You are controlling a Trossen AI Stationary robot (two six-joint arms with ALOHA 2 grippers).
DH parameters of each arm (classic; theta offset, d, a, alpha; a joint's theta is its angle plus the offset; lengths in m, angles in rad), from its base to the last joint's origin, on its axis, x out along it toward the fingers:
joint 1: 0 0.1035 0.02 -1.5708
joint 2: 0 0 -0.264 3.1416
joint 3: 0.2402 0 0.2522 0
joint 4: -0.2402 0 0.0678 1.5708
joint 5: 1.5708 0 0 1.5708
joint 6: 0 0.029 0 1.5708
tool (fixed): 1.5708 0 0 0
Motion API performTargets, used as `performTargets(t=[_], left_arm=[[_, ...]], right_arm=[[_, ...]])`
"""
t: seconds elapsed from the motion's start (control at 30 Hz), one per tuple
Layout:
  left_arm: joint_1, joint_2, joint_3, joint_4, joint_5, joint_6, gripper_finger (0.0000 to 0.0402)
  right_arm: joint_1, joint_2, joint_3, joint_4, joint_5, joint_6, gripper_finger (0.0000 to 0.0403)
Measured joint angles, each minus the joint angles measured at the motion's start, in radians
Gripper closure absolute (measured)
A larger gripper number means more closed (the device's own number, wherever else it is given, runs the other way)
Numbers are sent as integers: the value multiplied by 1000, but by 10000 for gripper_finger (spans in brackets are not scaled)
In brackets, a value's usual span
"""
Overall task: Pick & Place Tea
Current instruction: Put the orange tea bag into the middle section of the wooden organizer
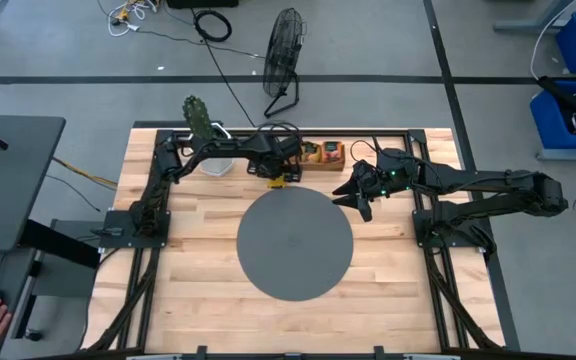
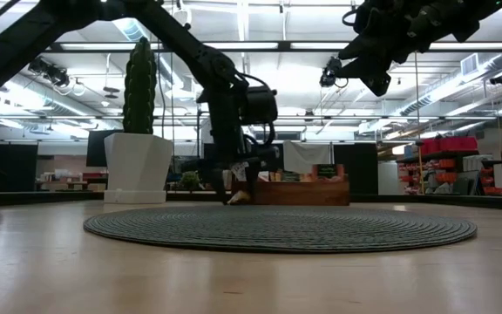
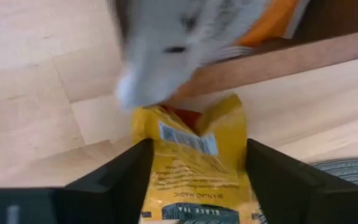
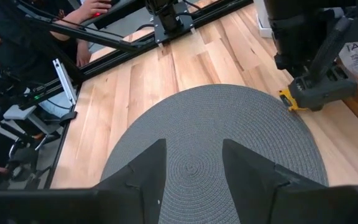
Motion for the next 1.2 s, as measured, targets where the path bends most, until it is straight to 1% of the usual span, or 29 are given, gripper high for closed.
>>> performTargets(t=[0.1, 0.27, 0.4, 0.47, 0.5, 0.57, 0.63, 0.77, 0.87, 1.0, 1.2], left_arm=[[-2, 0, -1, 0, 4, 5, 192], [-4, -3, -2, -10, 9, 5, 281], [-4, -5, -2, -34, 37, 18, 349], [-4, -5, -1, -41, 65, 42, 378], [-4, -6, -1, -48, 82, 51, 386], [-4, -15, -3, -69, 127, 58, 389], [-4, -28, -6, -91, 151, 58, 385], [-4, -81, -6, -125, 190, 58, 385], [3, -130, -5, -137, 193, 57, 389], [13, -200, -5, -118, 212, 3, 385], [17, -256, -3, -97, 361, -55, 386]], right_arm=[[0, 0, 0, 0, 0, 0, 238], [0, 0, 0, -2, 0, 0, 238], [0, 0, 0, -3, 0, 0, 238], [0, 0, 0, -6, 0, 0, 238], [0, 0, 0, -7, 0, 0, 238], [0, 0, 0, -7, -1, -4, 238], [0, 0, 0, -7, -13, -25, 238], [0, 0, 0, -6, -26, -82, 238], [0, 0, 0, -6, -26, -157, 238], [5, 0, 0, 47, -26, -292, 238], [66, 0, 3, 178, -23, -603, 238]])
